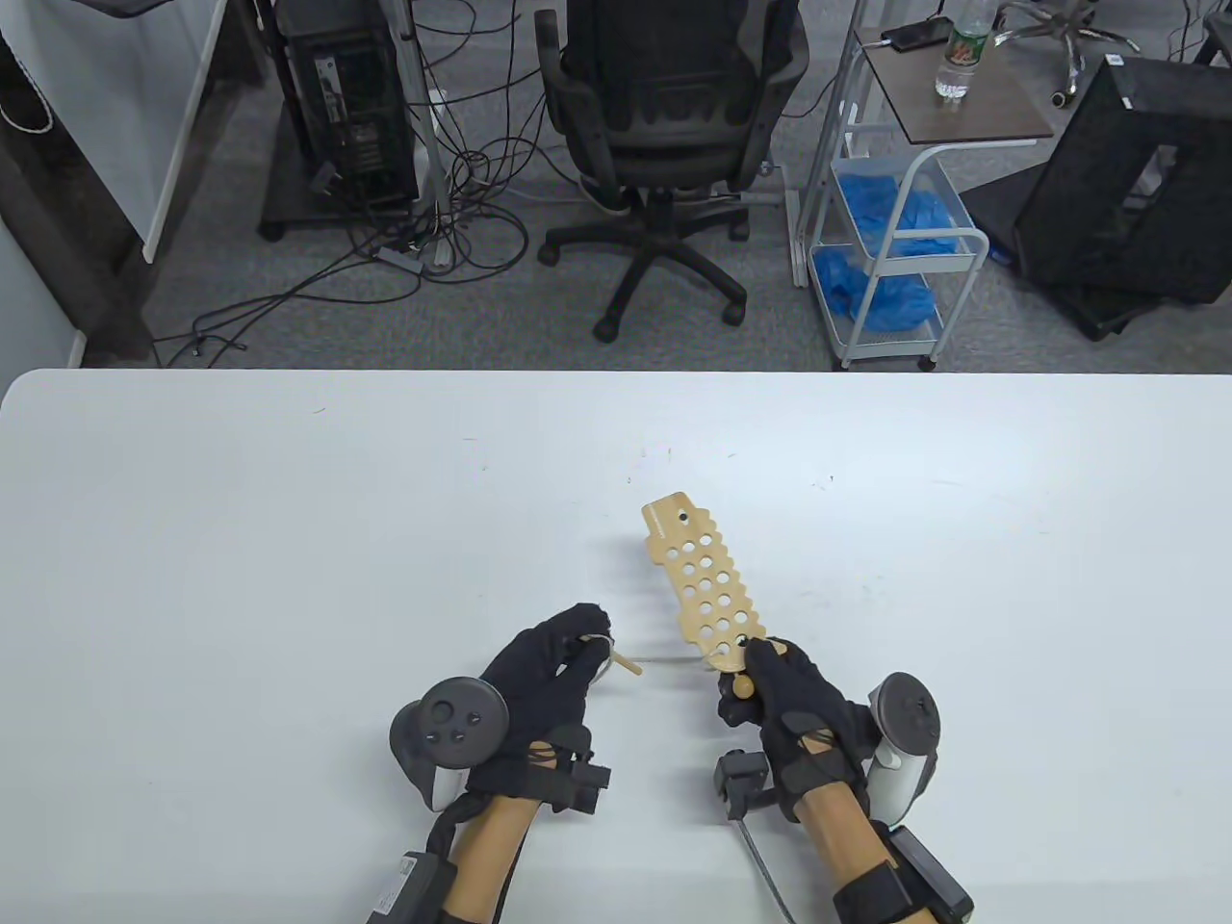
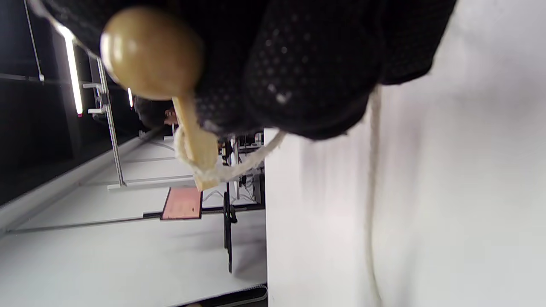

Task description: Remove rope from all holes on crocodile lacing toy

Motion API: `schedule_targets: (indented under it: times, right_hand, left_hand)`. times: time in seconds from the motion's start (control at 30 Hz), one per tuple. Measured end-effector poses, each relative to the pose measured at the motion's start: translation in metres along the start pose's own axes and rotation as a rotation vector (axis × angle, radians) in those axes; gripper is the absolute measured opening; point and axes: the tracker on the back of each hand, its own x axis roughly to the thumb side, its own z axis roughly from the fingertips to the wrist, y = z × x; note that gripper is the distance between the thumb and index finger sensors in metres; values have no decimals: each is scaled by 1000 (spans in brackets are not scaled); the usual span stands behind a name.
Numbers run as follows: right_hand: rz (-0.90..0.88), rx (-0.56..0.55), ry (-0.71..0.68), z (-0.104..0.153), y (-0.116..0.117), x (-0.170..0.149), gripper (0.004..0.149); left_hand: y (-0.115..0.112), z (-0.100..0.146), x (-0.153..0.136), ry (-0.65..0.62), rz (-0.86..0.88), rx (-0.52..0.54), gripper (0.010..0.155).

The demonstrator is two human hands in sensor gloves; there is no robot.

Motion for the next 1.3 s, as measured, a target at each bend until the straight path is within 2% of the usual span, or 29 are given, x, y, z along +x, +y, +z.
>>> schedule_targets:
  times: [0.2,0.53,0.77,0.97,1.3]
  right_hand:
    - [76,84,-14,4,16,-2,44]
    - [124,132,-38,8,23,3,44]
    - [129,149,-43,10,27,4,44]
    - [68,185,-49,12,30,6,44]
    - [-31,217,-8,14,32,7,44]
  left_hand:
    - [-3,3,12,-53,-30,-11,43]
    - [-9,7,26,-154,-141,-40,42]
    - [-16,10,41,-270,-331,-81,41]
    - [-26,14,51,-336,-429,-134,40]
    - [-28,15,50,-344,-460,-146,42]
